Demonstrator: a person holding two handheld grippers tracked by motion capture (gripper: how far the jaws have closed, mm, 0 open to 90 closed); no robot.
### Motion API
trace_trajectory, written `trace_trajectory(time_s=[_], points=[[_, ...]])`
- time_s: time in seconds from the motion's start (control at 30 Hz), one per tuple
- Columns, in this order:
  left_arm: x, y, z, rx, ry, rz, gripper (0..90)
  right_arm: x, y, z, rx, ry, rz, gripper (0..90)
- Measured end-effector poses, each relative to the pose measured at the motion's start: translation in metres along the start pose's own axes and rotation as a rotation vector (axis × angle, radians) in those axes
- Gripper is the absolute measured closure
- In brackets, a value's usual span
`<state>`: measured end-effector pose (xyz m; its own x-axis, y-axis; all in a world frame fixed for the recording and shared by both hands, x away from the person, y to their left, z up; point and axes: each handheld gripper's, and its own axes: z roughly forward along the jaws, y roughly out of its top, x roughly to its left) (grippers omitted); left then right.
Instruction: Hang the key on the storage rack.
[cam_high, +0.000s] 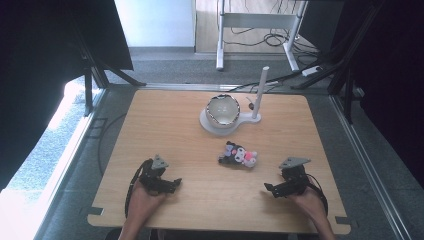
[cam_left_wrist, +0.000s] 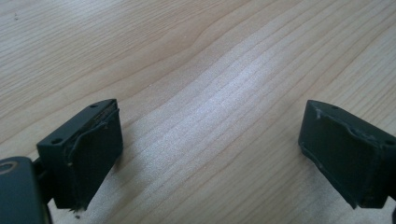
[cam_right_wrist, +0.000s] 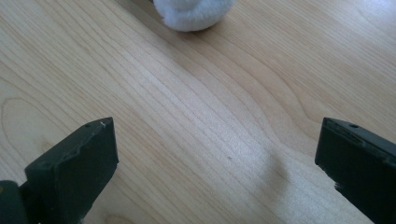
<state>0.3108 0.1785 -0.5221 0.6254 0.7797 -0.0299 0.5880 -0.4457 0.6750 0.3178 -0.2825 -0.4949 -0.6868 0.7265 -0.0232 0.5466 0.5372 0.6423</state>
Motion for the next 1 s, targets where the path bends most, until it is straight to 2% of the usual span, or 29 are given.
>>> trace_trajectory(time_s=[0.4,1.0], points=[[0.000,0.000,0.000,0.000,0.000,0.000,6.2,-0.001,0.016,0.000,0.043,0.013,-0.054,0.0],[0.000,0.000,0.000,0.000,0.000,0.000,6.2,-0.006,0.047,0.010,0.093,0.049,-0.096,0.0]])
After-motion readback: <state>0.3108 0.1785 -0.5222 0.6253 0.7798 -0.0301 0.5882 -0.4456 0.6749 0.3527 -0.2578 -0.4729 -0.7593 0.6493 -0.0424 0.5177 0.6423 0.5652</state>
